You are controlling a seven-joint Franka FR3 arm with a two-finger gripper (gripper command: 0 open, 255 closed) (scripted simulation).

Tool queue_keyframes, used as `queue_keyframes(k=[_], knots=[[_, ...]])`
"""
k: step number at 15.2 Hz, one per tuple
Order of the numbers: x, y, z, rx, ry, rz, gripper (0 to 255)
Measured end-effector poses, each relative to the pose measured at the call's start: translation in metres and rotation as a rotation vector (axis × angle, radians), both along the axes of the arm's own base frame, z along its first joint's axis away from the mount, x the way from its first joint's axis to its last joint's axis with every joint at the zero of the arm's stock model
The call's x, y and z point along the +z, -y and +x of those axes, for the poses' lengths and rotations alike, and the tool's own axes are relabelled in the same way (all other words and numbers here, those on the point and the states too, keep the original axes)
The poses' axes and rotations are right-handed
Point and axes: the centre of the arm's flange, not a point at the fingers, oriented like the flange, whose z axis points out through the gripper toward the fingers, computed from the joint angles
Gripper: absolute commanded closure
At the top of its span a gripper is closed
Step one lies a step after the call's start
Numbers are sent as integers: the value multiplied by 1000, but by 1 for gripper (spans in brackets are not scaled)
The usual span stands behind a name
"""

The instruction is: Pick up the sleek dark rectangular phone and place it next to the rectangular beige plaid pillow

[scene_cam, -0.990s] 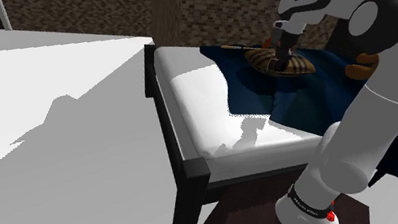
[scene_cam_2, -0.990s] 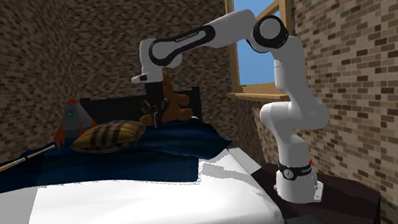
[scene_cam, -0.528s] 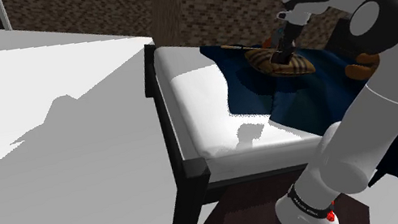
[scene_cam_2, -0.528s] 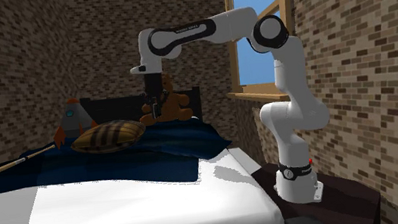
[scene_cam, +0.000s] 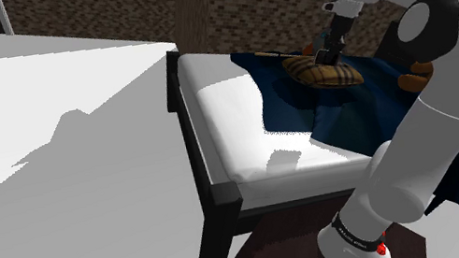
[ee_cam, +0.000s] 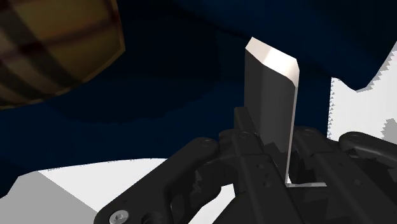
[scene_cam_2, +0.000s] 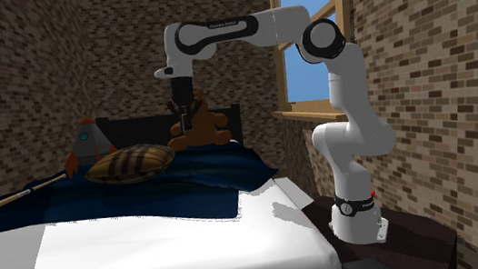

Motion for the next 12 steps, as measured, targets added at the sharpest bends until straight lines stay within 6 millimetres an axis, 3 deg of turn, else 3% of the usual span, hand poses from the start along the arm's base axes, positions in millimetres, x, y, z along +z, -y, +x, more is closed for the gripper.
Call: queue_keyframes(k=[4,12], knots=[[5,19,-36,-1,0,0,255],[7,76,-123,-4,-1,0,255]])
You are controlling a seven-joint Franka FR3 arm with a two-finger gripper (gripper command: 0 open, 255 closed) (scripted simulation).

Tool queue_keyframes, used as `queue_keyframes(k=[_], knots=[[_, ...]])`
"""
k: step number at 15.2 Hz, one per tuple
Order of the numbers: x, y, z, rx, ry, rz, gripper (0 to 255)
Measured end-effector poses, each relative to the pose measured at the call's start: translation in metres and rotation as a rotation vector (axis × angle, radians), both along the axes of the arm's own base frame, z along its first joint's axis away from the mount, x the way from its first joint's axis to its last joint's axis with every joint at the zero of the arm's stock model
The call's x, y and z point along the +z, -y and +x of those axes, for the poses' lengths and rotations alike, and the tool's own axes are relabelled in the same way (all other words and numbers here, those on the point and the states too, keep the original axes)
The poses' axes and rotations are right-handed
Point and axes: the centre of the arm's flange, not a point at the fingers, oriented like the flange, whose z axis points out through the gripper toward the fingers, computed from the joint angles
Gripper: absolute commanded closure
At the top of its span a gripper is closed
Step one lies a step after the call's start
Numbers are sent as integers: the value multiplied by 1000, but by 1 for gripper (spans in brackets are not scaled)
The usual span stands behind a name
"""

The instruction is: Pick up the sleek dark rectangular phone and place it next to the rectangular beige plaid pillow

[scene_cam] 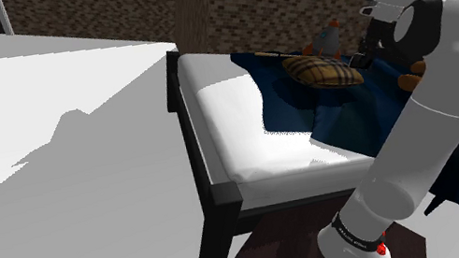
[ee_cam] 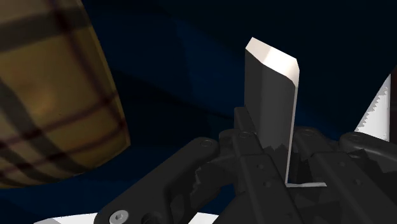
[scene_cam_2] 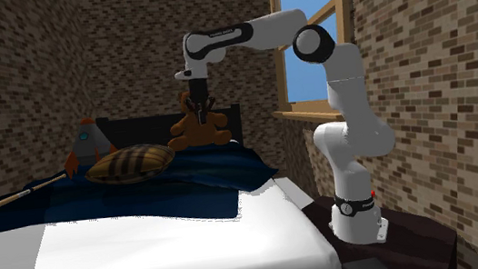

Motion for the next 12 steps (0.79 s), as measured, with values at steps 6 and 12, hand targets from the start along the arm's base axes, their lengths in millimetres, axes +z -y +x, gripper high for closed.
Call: queue_keyframes(k=[6,12], knots=[[-24,19,-30,3,1,0,255],[-56,19,-32,4,0,0,255]])
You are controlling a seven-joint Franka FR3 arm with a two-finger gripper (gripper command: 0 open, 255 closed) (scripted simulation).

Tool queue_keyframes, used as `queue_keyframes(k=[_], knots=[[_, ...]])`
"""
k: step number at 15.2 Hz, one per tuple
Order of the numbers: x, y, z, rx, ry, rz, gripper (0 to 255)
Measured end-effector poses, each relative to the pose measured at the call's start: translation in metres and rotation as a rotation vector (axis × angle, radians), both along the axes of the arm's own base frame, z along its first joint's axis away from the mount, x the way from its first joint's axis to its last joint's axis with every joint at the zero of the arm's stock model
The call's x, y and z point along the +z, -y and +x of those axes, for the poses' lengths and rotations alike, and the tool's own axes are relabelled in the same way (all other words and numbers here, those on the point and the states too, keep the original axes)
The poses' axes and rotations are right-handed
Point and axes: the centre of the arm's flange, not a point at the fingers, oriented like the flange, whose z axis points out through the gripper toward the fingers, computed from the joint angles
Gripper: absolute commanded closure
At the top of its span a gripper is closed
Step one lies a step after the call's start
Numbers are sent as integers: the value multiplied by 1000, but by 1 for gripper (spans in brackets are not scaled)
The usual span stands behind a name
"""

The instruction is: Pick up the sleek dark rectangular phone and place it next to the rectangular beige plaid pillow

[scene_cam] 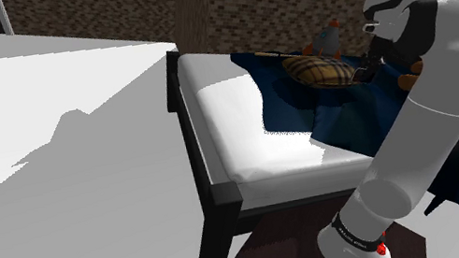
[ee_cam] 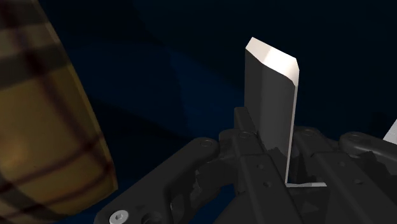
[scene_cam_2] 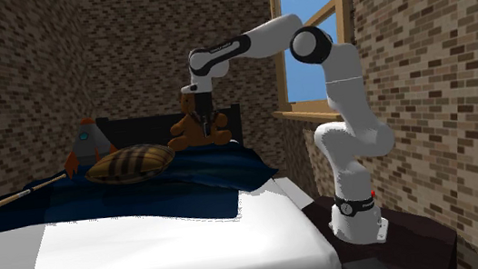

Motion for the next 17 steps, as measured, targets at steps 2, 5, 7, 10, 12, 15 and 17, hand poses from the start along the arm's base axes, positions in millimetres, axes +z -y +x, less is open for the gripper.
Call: queue_keyframes(k=[2,5,7,10,12,15,17], knots=[[-10,0,0,0,0,0,255],[-26,1,1,0,0,0,255],[-37,0,1,0,0,0,255],[-53,1,2,0,0,0,255],[-64,0,2,0,0,0,255],[-80,0,1,0,0,0,255],[-90,1,2,0,0,0,255]])
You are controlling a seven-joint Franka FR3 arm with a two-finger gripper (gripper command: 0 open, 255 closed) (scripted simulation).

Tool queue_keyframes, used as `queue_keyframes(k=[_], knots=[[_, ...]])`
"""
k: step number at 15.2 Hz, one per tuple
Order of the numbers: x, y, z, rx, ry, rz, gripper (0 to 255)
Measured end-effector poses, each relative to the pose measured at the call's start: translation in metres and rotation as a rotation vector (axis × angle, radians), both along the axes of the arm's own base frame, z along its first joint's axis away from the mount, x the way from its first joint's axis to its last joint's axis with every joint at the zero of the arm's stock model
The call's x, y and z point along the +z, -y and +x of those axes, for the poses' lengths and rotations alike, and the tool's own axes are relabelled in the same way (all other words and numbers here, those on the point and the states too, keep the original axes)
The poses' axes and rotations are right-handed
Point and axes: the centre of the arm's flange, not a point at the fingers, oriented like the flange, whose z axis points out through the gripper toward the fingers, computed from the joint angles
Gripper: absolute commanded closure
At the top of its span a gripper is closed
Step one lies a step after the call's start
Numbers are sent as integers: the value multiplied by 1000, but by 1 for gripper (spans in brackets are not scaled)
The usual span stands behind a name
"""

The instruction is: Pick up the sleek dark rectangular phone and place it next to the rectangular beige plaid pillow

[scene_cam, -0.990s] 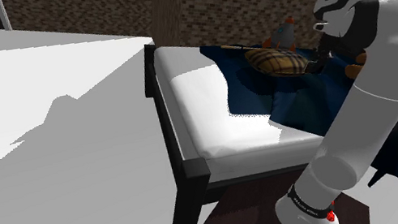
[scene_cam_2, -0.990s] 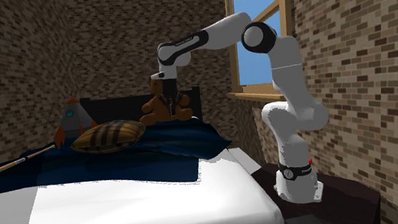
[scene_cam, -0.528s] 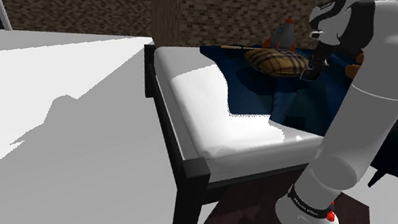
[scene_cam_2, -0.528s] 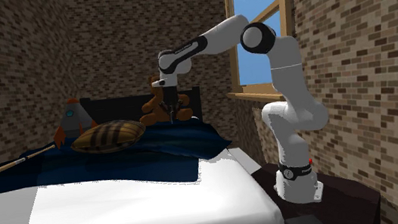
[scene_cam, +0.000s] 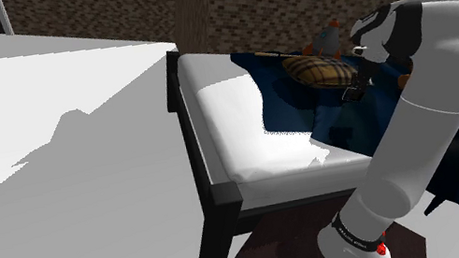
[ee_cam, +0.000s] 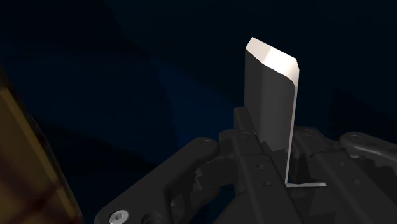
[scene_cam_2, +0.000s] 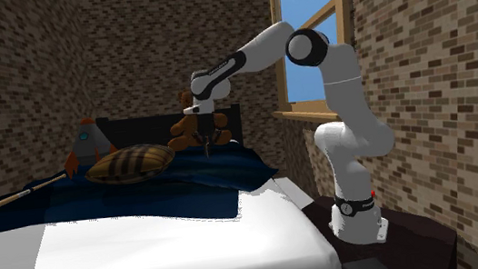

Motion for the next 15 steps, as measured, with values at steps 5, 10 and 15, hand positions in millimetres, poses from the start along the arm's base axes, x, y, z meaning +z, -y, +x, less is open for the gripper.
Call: queue_keyframes(k=[5,10,15], knots=[[-26,-1,0,0,0,0,255],[-52,-1,-2,0,0,0,255],[-61,-1,-1,0,0,0,255]])
